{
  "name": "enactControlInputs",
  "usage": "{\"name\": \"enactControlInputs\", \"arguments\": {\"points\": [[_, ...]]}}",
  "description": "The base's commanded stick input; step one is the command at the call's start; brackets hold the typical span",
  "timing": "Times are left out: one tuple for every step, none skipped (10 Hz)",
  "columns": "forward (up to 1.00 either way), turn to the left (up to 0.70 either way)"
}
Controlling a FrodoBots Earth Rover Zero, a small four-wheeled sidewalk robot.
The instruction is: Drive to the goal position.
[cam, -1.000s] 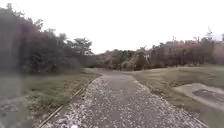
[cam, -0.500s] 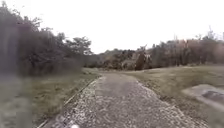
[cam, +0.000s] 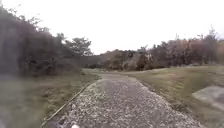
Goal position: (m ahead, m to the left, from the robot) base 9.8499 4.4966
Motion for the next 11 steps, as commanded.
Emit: {"name": "enactControlInputs", "arguments": {"points": [[0.85, 0.01], [0.85, 0.01], [0.85, 0.01], [0.85, 0.01], [0.85, 0.01], [0.85, 0.01], [0.85, 0.01], [0.85, 0.01], [0.85, 0.01], [0.85, 0.01], [0.85, 0.01]]}}
